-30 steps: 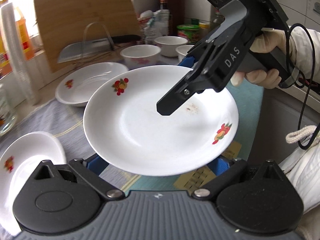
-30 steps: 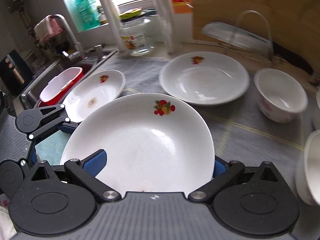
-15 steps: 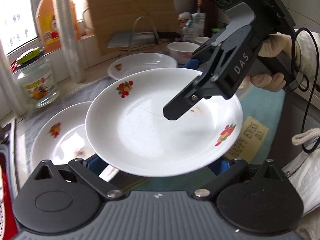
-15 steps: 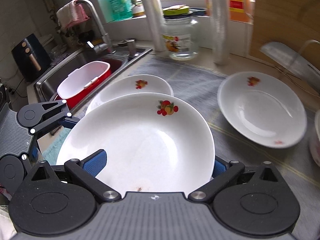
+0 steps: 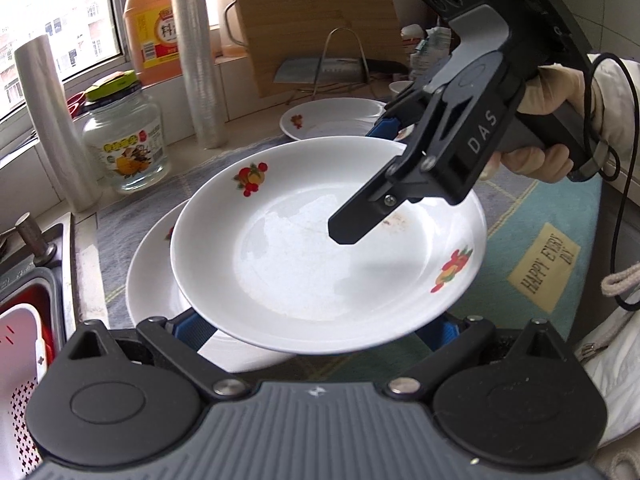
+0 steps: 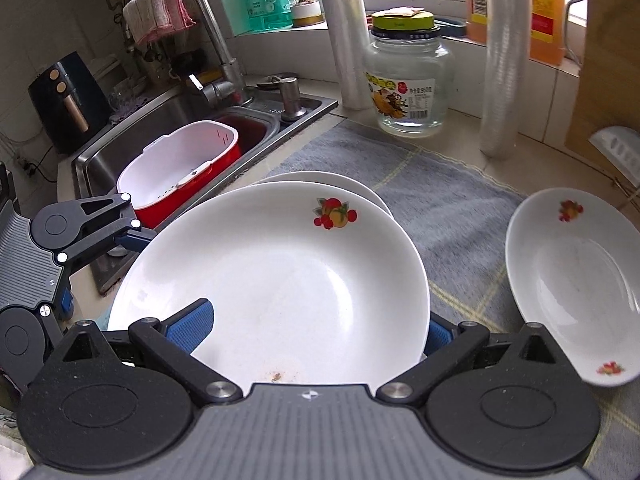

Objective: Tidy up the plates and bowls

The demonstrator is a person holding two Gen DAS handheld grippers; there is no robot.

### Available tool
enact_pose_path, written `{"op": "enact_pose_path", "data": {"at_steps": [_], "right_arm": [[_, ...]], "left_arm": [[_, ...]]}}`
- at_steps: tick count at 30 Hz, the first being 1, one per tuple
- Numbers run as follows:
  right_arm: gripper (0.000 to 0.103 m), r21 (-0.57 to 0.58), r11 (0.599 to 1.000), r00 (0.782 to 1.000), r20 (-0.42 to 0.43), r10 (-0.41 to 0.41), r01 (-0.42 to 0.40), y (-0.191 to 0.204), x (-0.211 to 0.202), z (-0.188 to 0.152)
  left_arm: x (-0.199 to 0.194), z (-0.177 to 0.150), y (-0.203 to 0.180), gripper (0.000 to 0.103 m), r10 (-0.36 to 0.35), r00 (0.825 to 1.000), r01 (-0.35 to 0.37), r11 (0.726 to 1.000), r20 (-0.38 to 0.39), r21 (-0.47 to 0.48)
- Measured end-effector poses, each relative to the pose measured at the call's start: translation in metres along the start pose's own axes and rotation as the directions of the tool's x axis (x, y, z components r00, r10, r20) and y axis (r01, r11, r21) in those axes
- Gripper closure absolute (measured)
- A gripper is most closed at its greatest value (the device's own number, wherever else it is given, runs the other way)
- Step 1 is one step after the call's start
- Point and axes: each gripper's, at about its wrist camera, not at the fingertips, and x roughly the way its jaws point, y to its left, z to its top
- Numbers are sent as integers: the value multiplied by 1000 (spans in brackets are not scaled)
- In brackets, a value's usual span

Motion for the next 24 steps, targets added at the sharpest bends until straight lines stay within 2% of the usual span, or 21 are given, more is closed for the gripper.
{"op": "enact_pose_path", "data": {"at_steps": [24], "right_arm": [[0, -6, 1000, 998, -51, -23, 23, -6, 37, 26]], "left_arm": [[17, -1, 34, 2, -36, 999, 35, 999, -20, -38]]}}
